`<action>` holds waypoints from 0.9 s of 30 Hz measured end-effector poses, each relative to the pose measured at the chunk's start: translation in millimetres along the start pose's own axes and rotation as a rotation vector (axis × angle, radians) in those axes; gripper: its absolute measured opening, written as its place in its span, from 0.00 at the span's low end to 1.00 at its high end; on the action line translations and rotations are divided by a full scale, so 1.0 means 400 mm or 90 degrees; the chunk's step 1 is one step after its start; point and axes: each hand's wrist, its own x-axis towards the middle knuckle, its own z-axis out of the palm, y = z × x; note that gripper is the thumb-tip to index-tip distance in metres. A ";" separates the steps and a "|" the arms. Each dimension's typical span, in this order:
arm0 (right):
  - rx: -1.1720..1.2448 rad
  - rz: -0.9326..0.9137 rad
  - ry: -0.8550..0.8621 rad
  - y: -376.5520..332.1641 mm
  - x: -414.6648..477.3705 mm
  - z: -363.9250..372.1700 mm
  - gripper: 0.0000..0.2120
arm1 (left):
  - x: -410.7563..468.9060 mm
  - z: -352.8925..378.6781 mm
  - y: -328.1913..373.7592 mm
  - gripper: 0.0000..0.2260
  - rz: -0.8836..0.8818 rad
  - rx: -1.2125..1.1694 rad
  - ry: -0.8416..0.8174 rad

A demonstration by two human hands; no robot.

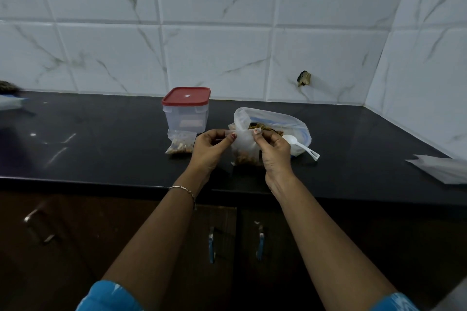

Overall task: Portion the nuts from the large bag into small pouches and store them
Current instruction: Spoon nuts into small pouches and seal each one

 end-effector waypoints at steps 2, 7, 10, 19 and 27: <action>0.011 -0.008 0.011 0.003 0.002 0.000 0.02 | 0.002 -0.001 -0.004 0.02 0.000 0.001 0.009; 0.010 -0.033 0.013 0.009 0.009 -0.002 0.02 | 0.006 -0.003 -0.008 0.03 -0.003 0.004 0.018; -0.006 -0.043 0.019 0.016 0.014 -0.004 0.04 | 0.004 -0.002 -0.006 0.05 -0.001 0.016 0.014; 0.026 -0.020 -0.051 0.000 -0.002 -0.004 0.07 | 0.002 -0.006 -0.003 0.03 -0.024 -0.015 -0.059; -0.070 -0.040 -0.129 -0.002 -0.015 -0.004 0.06 | -0.002 -0.005 -0.001 0.03 -0.023 -0.004 -0.076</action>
